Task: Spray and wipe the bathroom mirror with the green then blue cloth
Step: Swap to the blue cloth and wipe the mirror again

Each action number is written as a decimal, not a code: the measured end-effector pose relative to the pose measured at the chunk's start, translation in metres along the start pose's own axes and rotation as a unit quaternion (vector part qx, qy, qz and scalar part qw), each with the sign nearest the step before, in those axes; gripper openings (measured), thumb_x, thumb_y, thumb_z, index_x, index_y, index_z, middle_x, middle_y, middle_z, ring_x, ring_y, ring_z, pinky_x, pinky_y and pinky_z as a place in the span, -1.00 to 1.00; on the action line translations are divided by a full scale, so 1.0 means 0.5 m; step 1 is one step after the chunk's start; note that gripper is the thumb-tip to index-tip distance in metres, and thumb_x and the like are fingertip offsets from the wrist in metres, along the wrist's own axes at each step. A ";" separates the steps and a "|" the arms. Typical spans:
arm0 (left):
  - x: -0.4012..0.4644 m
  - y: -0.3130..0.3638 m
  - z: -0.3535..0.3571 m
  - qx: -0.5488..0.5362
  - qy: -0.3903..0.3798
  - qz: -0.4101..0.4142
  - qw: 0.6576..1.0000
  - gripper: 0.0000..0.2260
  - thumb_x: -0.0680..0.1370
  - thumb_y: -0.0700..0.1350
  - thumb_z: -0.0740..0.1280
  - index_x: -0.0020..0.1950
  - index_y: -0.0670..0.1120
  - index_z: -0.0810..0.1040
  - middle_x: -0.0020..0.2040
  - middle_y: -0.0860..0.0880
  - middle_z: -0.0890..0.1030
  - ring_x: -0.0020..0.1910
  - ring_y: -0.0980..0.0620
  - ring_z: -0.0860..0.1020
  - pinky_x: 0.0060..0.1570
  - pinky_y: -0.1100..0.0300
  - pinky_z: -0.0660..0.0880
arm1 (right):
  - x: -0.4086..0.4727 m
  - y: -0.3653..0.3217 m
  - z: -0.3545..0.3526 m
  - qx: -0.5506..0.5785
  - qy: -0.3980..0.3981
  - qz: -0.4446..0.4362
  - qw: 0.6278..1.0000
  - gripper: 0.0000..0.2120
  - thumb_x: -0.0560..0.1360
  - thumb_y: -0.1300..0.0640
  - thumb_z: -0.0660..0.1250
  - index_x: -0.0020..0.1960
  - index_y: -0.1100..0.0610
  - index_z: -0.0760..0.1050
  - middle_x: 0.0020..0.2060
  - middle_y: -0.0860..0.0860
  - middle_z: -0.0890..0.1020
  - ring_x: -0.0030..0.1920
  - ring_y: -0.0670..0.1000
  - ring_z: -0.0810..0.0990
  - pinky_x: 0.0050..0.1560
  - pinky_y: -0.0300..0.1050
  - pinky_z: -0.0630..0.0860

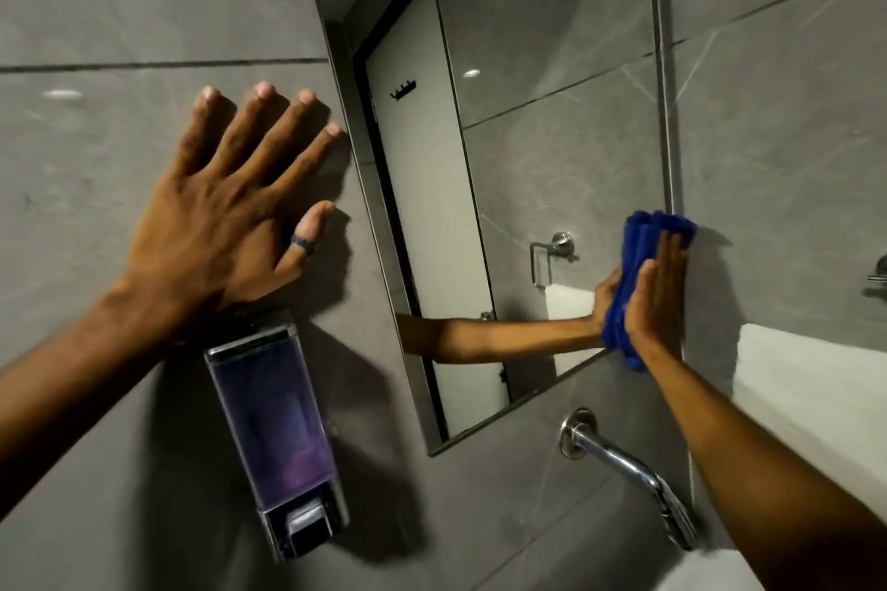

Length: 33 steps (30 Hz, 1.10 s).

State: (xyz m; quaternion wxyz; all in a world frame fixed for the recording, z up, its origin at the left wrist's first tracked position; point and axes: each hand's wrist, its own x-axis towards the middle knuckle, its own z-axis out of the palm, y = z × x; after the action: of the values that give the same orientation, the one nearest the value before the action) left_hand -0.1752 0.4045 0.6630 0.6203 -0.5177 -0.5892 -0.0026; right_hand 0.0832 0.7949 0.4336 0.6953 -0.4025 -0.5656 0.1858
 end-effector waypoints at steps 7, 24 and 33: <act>0.002 -0.001 0.008 0.006 0.010 0.006 1.000 -0.34 0.63 0.25 -0.09 0.70 0.02 -0.03 0.72 -0.11 0.01 0.70 -0.16 -0.07 0.64 -0.27 -0.07 | -0.073 -0.094 0.025 0.014 0.020 0.066 0.998 -0.46 0.67 -0.01 -0.07 0.61 0.11 0.05 0.62 0.11 0.09 0.62 0.12 0.03 0.61 0.07 -0.03; -0.002 -0.003 0.027 0.026 0.023 0.001 0.999 -0.35 0.62 0.23 -0.03 0.69 0.01 0.05 0.70 -0.11 0.08 0.70 -0.17 -0.01 0.65 -0.24 -0.12 | -0.177 -0.325 0.107 -0.070 -0.107 -0.563 0.816 -0.51 0.62 -0.07 0.11 0.52 0.00 0.30 0.58 0.01 0.20 0.62 0.12 0.10 0.60 0.18 0.00; 0.000 -0.004 0.036 0.019 0.040 0.003 0.999 -0.34 0.62 0.23 -0.04 0.69 0.04 0.00 0.72 -0.09 0.04 0.70 -0.16 -0.05 0.65 -0.25 -0.10 | 0.140 -0.162 0.008 -0.035 -0.036 -0.201 0.978 -0.47 0.66 -0.03 -0.06 0.60 0.06 0.06 0.60 0.03 0.14 0.59 -0.11 0.04 0.62 -0.07 0.02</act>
State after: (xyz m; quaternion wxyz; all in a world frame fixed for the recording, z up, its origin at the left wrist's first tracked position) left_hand -0.1896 0.4150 0.6602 0.6530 -0.5075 -0.5621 -0.0102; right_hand 0.0837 0.7969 0.5408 0.6831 -0.2975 -0.6659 0.0368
